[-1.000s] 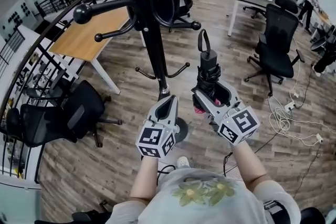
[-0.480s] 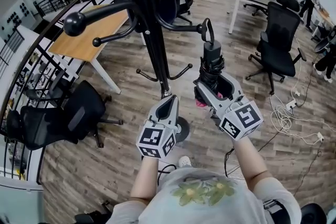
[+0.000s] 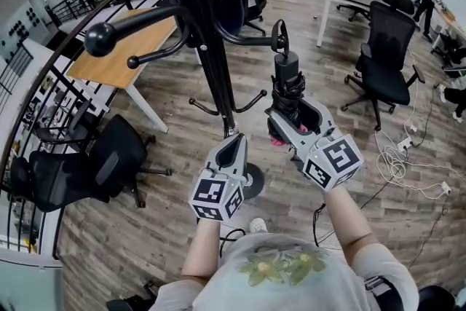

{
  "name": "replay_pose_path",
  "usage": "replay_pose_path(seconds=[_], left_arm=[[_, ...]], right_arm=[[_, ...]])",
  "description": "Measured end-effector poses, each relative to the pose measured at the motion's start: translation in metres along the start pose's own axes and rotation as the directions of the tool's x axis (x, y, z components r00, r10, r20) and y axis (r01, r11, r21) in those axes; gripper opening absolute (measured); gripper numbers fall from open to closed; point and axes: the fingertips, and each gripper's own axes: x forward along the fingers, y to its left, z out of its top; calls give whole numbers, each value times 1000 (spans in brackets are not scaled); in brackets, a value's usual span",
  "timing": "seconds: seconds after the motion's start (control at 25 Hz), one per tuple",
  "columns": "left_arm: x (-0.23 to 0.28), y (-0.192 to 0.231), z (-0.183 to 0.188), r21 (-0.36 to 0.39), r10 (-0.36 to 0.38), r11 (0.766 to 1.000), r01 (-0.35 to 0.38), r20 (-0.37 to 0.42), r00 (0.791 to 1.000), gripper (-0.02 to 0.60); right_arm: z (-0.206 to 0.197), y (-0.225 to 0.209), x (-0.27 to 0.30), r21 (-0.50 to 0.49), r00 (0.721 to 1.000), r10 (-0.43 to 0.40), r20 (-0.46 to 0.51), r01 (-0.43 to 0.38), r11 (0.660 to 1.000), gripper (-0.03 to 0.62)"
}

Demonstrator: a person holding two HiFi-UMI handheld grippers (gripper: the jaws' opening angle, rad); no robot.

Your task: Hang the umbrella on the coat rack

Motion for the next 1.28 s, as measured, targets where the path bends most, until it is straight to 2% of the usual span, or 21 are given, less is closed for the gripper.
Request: replay_pose_path(seconds=[0.52,1.28], left_arm=[[6,5,-1,0,11,1000,-11,-12,1000,0],[-5,22,-9,-1,40,999,-40,-29,999,0]], right_arm=[[-13,2,14,-6,997,38,-67,-39,999,241],[-35,19,30,10,992,67,-110,-66,998,241]])
